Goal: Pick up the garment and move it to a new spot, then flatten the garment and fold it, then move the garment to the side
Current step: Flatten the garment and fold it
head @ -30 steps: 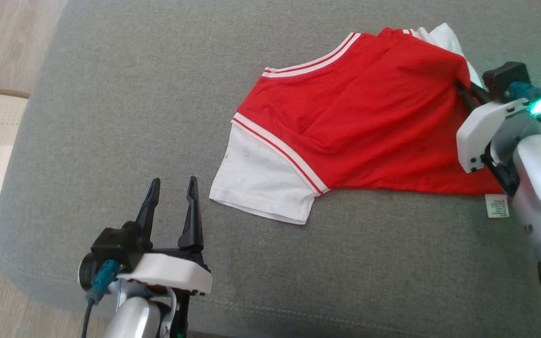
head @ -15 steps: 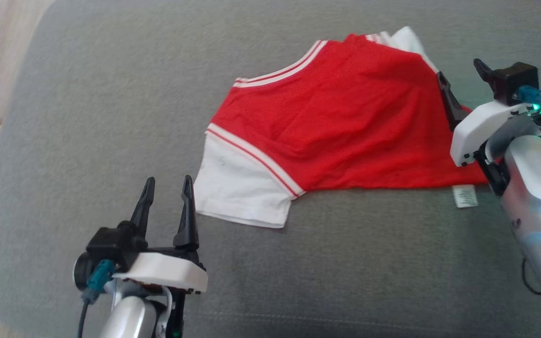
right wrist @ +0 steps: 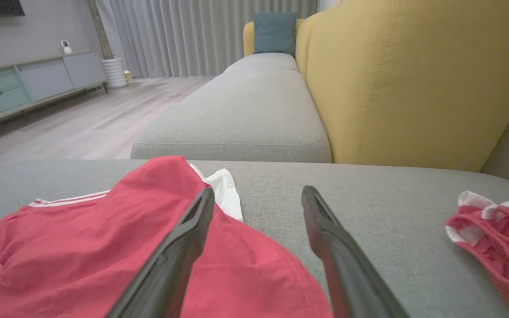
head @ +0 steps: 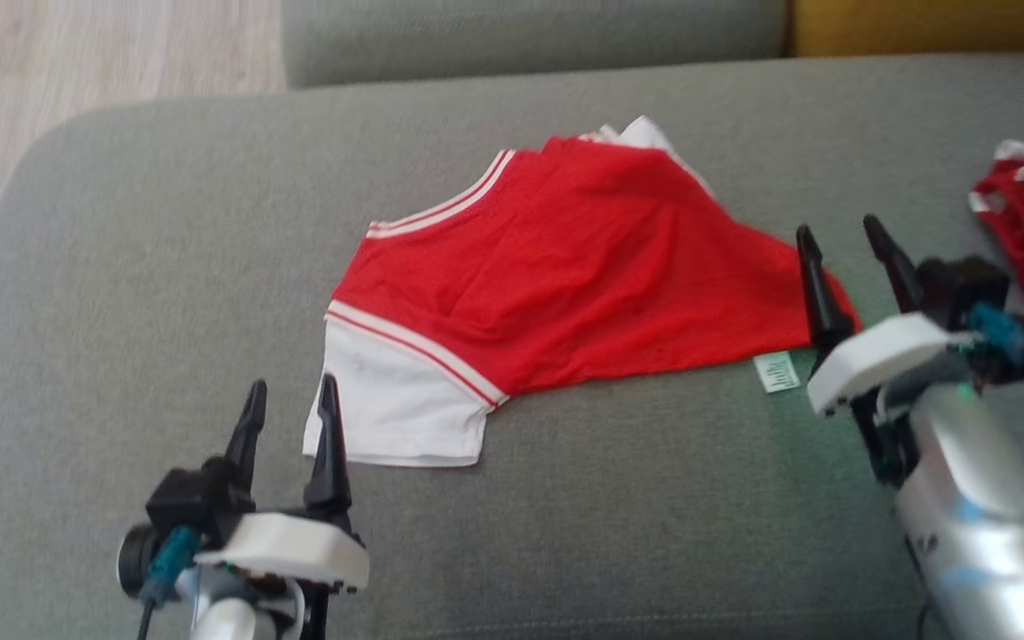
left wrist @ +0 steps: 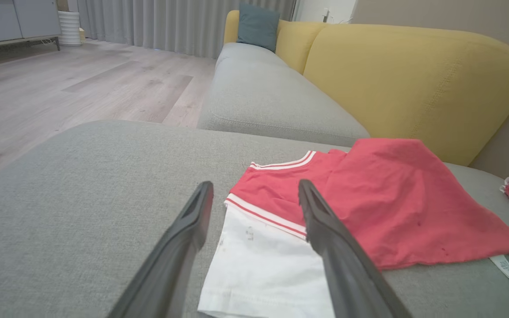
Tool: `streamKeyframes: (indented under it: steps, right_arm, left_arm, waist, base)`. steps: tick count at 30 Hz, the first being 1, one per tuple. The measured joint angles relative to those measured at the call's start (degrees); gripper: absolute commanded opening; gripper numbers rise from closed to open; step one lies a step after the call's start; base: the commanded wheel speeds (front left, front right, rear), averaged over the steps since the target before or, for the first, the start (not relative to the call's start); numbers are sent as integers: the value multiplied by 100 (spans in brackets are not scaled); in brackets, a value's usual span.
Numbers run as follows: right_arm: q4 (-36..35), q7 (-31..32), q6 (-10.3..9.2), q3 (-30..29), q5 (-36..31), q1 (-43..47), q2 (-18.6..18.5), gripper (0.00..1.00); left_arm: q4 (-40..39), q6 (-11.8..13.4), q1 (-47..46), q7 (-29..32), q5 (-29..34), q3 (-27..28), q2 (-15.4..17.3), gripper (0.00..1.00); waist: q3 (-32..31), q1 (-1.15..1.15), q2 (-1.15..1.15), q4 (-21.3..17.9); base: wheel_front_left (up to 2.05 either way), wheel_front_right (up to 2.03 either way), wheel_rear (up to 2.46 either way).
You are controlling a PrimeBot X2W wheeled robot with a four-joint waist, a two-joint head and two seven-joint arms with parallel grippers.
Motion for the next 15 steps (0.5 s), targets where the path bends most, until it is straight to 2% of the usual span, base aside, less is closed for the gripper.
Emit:
streamKeyframes:
  steps: [11,15]
  right_arm:
    - [-1571,13,0,-617,-326,1687,628,100]
    - [-2078,154,0,-657,-414,2171,708,100]
  left_arm:
    - [8,38,519,0,-53,60,3,100]
    - [-62,88,642,0,-53,133,3,100]
  waist:
    - [-493,0,0,-179]
    - [-574,0,0,-160]
  base:
    - [0,0,0]
    - [0,0,0]
